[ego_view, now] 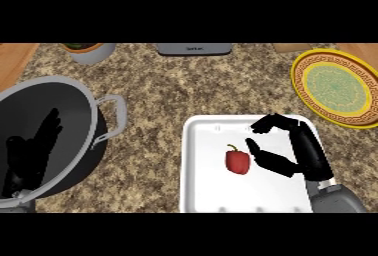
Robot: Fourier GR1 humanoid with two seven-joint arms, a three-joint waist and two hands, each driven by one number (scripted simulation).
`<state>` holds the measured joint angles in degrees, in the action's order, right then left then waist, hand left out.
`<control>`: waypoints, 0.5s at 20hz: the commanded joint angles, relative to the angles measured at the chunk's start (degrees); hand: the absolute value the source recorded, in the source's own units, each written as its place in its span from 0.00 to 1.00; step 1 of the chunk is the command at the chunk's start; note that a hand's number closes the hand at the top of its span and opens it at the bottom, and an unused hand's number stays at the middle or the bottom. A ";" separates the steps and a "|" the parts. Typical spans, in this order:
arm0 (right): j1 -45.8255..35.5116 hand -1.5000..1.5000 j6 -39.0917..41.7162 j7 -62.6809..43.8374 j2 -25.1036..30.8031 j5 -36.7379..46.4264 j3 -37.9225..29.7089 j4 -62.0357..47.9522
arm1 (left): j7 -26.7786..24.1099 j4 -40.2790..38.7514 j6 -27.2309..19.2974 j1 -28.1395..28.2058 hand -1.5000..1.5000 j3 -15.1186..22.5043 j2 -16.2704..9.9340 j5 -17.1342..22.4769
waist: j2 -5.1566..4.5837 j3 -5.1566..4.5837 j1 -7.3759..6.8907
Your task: Pick the bell pepper from the tray and place it in the plate
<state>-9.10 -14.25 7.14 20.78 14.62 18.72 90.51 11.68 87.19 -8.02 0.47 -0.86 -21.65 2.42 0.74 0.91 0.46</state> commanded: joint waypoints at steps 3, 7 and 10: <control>7.50 0.00 6.29 16.96 -1.66 -6.01 4.49 -1.95 | 3.40 0.34 -1.41 -1.61 0.50 4.25 7.95 0.89 | -0.92 -0.75 0.18; 1.41 0.00 7.73 8.16 6.04 5.37 6.46 -2.65 | 2.52 0.59 -1.23 -0.23 0.50 4.30 9.25 -0.73 | -0.71 -1.03 -0.47; 0.07 0.00 6.65 3.60 10.61 12.60 6.64 -0.35 | 2.54 0.28 -1.64 0.83 0.50 4.64 10.17 -2.70 | -0.46 -1.14 0.35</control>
<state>-6.92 -8.28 15.03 26.03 20.44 24.76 88.41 13.18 89.26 -8.67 0.22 -0.48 -17.35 -1.08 0.65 1.05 0.04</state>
